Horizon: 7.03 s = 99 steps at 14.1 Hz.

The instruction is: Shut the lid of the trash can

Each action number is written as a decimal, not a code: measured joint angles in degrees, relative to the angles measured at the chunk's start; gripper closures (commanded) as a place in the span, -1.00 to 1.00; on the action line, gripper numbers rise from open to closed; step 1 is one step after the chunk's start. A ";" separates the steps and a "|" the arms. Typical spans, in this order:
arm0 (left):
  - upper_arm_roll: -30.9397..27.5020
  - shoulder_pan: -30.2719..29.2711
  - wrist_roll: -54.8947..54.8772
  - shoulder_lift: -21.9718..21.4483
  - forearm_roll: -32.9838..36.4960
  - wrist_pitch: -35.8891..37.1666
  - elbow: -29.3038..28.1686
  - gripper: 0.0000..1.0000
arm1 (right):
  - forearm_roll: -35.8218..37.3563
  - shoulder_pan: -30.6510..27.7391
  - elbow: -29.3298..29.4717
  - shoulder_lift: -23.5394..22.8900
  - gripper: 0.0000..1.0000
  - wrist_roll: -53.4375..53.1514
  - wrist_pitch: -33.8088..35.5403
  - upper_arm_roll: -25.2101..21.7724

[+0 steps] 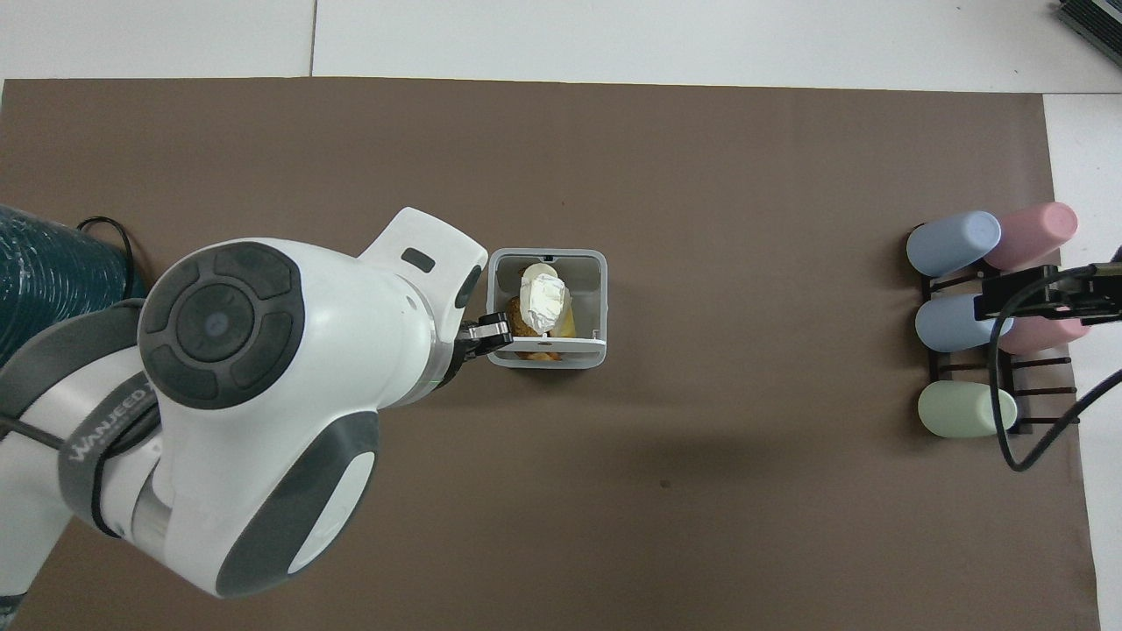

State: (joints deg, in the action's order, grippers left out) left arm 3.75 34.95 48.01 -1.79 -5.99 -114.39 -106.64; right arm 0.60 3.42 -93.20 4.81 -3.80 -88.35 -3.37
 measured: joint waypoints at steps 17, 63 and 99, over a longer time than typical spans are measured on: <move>-0.97 0.99 3.64 5.78 -0.82 -16.85 -1.88 0.97 | 0.00 0.00 0.00 0.00 -1.00 0.00 0.00 0.00; -2.08 -2.58 3.23 18.37 -0.78 -12.31 11.41 0.94 | 0.00 0.00 0.00 0.00 -1.00 0.00 0.00 0.00; -1.49 -27.86 -41.37 5.74 6.09 23.81 24.03 -1.00 | 0.00 0.00 0.00 0.00 -1.00 0.00 0.00 0.00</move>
State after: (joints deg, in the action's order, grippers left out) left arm 2.26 7.09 6.64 3.95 0.10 -90.58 -82.61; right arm 0.60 3.42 -93.20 4.81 -3.80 -88.35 -3.37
